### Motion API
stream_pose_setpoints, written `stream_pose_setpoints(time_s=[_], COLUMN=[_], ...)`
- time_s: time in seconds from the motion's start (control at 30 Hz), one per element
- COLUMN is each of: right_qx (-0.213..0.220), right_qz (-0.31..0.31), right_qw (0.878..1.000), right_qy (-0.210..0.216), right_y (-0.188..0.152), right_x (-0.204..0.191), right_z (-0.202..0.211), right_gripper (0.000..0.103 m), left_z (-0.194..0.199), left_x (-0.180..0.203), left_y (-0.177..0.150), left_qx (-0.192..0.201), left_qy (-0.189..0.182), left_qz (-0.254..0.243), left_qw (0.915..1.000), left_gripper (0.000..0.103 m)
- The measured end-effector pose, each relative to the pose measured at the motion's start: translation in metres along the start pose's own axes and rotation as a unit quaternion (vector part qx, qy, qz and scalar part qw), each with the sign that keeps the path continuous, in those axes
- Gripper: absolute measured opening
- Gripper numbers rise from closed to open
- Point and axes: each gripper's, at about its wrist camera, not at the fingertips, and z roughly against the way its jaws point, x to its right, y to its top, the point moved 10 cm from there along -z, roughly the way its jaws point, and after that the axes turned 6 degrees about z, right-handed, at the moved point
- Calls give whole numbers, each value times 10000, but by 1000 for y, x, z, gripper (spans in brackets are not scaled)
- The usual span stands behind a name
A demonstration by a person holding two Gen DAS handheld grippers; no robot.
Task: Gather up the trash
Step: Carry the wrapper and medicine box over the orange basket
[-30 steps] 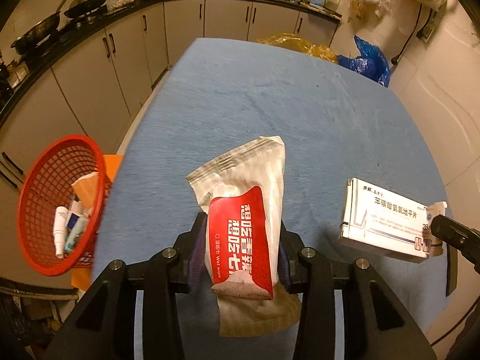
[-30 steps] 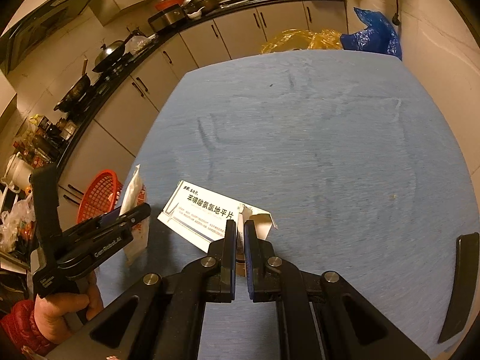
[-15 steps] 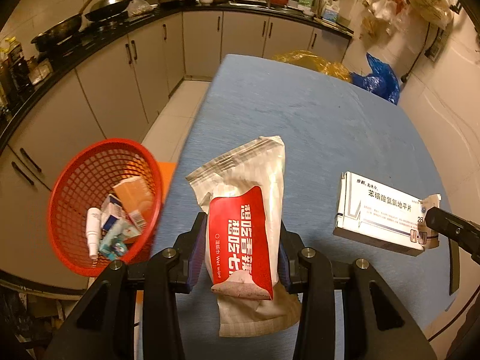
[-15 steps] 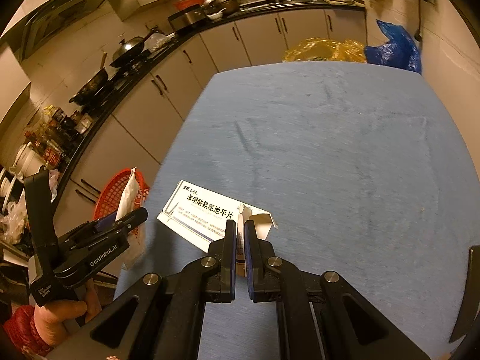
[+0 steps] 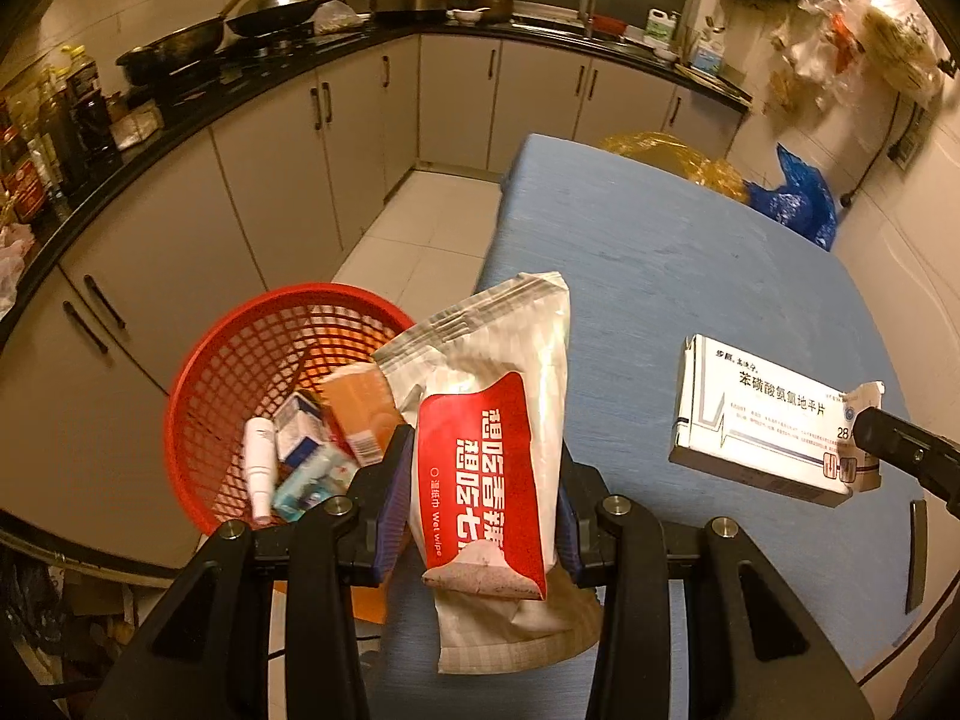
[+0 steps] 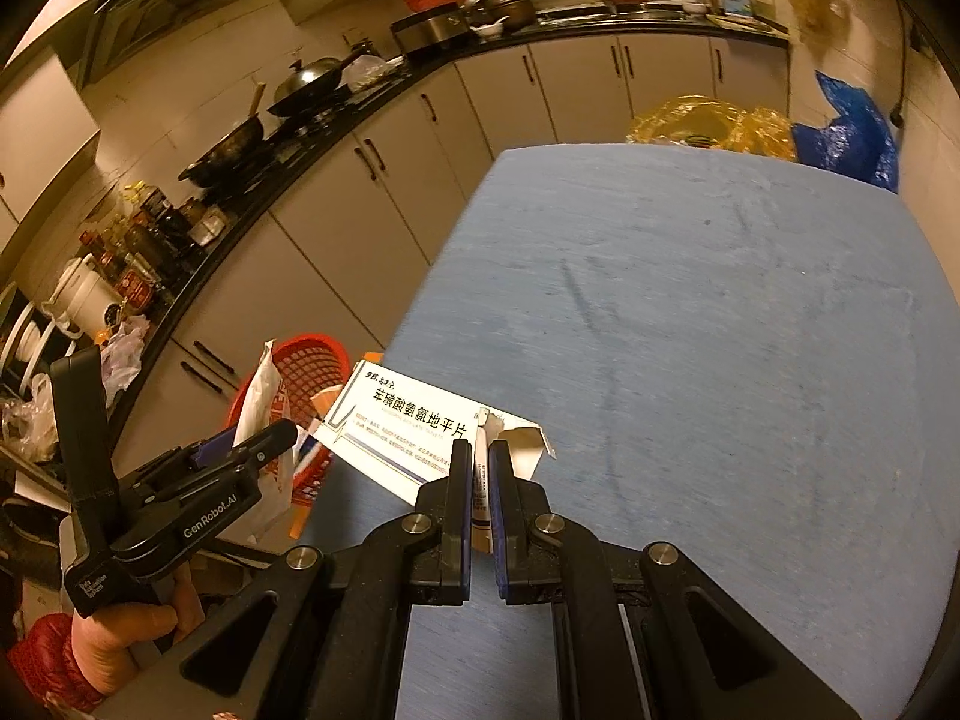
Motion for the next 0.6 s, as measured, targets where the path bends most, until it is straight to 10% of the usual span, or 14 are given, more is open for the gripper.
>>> stream_pose_setpoints(time_s=[0.6], right_qx=[8], right_qz=[198], right_qw=[9993], right_qy=[314], right_y=[25], right_x=[-61], right_z=[-39], right_gripper=[6], left_z=[3], left_x=[-73], left_y=[14], left_qx=[42], left_qy=[327], left_qz=[273], left_qw=[9991], left_gripper=[39])
